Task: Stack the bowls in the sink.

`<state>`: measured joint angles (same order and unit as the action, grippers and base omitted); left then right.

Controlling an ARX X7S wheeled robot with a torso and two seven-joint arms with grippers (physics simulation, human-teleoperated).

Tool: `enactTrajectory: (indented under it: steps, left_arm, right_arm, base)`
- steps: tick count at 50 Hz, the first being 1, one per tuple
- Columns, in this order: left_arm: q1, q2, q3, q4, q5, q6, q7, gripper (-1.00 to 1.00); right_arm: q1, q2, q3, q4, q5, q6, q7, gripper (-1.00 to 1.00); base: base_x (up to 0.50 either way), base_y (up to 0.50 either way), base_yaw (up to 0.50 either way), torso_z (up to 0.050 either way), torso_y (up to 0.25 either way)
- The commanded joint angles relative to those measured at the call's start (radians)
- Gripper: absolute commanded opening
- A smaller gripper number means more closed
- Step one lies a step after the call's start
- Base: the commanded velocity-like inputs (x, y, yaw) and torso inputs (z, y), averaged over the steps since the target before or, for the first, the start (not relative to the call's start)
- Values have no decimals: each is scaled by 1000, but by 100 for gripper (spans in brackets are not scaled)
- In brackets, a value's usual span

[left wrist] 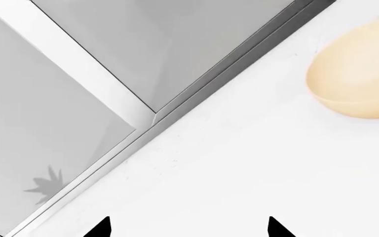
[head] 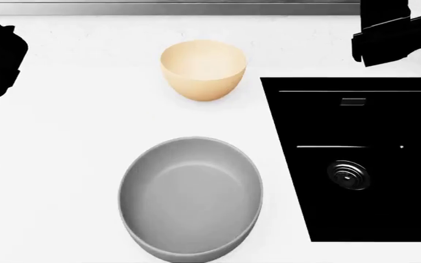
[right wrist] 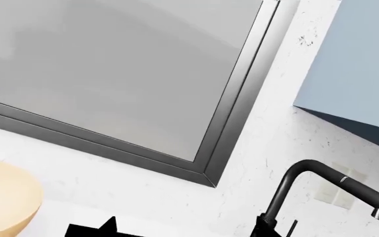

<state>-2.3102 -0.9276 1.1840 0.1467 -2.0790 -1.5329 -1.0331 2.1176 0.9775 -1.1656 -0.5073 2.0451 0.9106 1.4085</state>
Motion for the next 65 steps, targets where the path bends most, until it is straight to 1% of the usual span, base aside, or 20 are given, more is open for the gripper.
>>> enactTrajectory:
  steps: [1,5,12,15,19,24,29,38,53,65]
  left_arm:
    - [-24,-15,8,-8,-15,-15,-9,100]
    - [-30,-21,5,-11,-24,-21,-16,100]
    - [-33,-22,2,-13,-35,-26,-25,100]
    - [-33,-23,1,-12,-36,-26,-26,100]
    - [-33,-22,2,-11,-34,-26,-22,100]
    - [-30,-20,2,-7,-23,-23,-11,100]
    - [-34,-23,2,-8,-24,-27,-14,100]
    - [-39,-28,7,-9,-38,-31,-28,100]
    - [-29,-33,17,0,-19,-22,-10,100]
    - [-25,-35,18,6,-17,-19,-5,100]
  right_arm:
    - [4,-65,2,27,125,-46,5,100]
    - [31,-102,-7,53,305,-66,13,100]
    - [45,-143,-15,63,625,-188,37,100]
    - [59,-170,-26,63,701,-187,40,100]
    - [62,-207,-47,71,758,-184,40,100]
    - [36,-225,-45,61,762,-242,26,100]
    - [16,-235,-44,51,767,-259,4,100]
    - [-81,-237,-83,34,755,-291,-40,100]
    - [-175,-267,-157,65,681,-257,-78,100]
    - [-208,-271,-182,91,623,-246,-91,100]
  base:
    - [0,0,0,0,0]
    - [0,0,0,0,0]
    - [0,0,0,0,0]
    - [0,0,0,0,0]
    - [0,0,0,0,0]
    - [0,0,0,0,0]
    - [0,0,0,0,0]
    - [0,0,0,0,0]
    - [0,0,0,0,0]
    - [0,0,0,0,0]
